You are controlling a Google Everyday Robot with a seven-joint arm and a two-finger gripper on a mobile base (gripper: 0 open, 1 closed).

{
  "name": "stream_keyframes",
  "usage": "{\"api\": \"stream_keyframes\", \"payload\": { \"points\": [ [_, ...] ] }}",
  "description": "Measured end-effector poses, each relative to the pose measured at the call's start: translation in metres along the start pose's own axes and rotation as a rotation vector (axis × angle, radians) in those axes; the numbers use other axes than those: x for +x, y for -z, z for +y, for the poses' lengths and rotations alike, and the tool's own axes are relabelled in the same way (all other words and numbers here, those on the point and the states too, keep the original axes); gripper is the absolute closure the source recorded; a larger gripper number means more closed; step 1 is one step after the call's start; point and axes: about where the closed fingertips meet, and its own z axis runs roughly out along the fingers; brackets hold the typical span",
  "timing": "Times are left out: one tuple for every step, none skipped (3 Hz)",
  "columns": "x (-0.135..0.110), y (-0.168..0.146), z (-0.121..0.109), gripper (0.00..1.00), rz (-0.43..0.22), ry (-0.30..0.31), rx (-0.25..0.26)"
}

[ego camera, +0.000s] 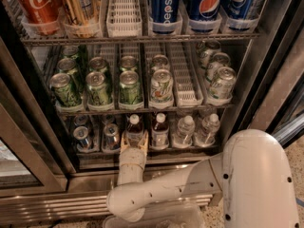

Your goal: Pick blue plastic bottle from bottom shelf of fridge

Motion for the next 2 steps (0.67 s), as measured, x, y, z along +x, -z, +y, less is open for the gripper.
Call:
{"api": "stream_keyframes", "payload": {
  "points": [
    [-0.0009, -0.0032, -0.0001, 0.77, -0.008, 0.000, 0.001],
    [-0.0031, -0.0041, 0.0003, 0.99, -0.015, -0.003, 0.001]
  ]
}}
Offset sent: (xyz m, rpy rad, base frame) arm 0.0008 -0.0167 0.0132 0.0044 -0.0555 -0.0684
